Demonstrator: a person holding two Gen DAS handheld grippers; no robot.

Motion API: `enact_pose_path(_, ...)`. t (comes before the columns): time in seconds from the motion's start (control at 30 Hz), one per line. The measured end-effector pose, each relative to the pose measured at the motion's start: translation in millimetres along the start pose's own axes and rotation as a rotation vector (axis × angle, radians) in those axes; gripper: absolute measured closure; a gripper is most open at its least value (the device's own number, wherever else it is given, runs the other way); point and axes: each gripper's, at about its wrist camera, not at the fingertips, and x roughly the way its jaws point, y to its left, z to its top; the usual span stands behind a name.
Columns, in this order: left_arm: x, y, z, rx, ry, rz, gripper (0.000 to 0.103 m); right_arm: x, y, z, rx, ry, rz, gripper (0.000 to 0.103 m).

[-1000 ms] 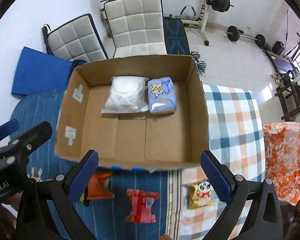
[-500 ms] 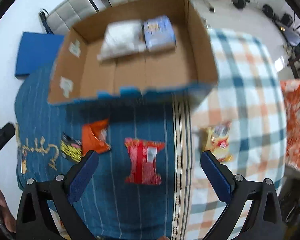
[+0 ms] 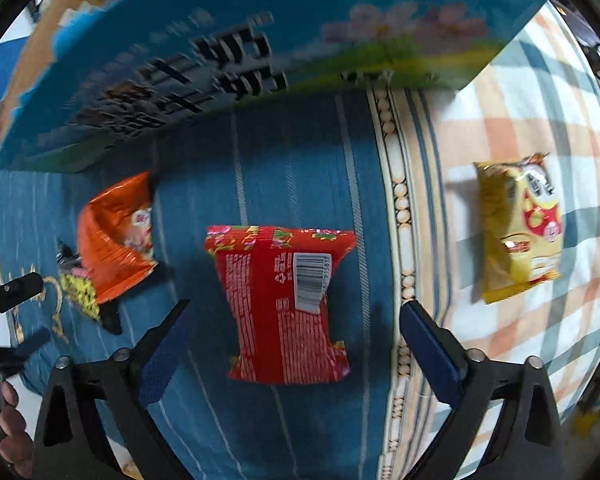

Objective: Organize soft objects
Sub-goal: 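Grasp the black SHOE SHINE WIPES pouch with the left tool while the right tool grasps the red snack bag, then carry the wipes pouch with the left tool while the right tool carries the red bag to the box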

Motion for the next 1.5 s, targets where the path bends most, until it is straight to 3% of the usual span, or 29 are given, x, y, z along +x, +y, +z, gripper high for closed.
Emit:
enact_pose_path(0.07,8.7,4.0,5.5,-0.057,0.019,-0.009,0.001,9.7,-0.3,-0.4,0.034,0.0,-0.007,0.026)
enact_pose_path(0.27,31.6,-6.3,17.7,-0.088,0.048,0.056,0.002,32.5,1.8,-5.4,0.1,0.037,0.03,0.031)
enact_pose_path(0.3,33.9,-9.6,18.0,-0.077,0.041,0.069,0.016,32.6,4.6,-5.5,0.097,0.028,0.022,0.031)
enact_pose_path(0.4,31.9,-20.3,15.8,-0.02,-0.003,0.118,0.028,35.6,13.7,-9.1,0.069,0.024,-0.003,0.036)
enact_pose_path(0.53,26.1,-47.4,-2.2,0.193,-0.075,0.214,0.031,41.4,37.3,-14.7,-0.001,0.033,-0.052,0.051)
enact_pose_path(0.77,39.4,-90.0,-74.0,0.721,-0.101,0.399,0.031,46.4,37.0,-33.3,-0.115,0.111,-0.084,0.052)
enact_pose_path(0.87,51.3,-96.3,-98.4,0.824,-0.068,0.43,0.031,51.1,38.7,-44.8,-0.169,0.138,-0.114,0.052)
enact_pose_path(0.93,58.0,-94.7,-100.9,0.798,-0.046,0.427,0.029,52.7,39.0,-51.5,-0.198,0.142,-0.123,0.051)
enact_pose_path(1.0,60.3,-88.5,-92.9,0.699,-0.017,0.402,0.029,54.4,41.3,-54.6,-0.205,0.141,-0.121,0.051)
enact_pose_path(1.2,67.5,-57.1,-75.4,0.371,0.081,0.204,0.029,59.8,36.1,-59.3,-0.142,0.165,-0.084,0.05)
enact_pose_path(1.5,64.5,-3.3,-74.2,0.24,0.133,0.14,0.029,57.0,22.6,-58.9,-0.086,0.173,-0.051,0.05)
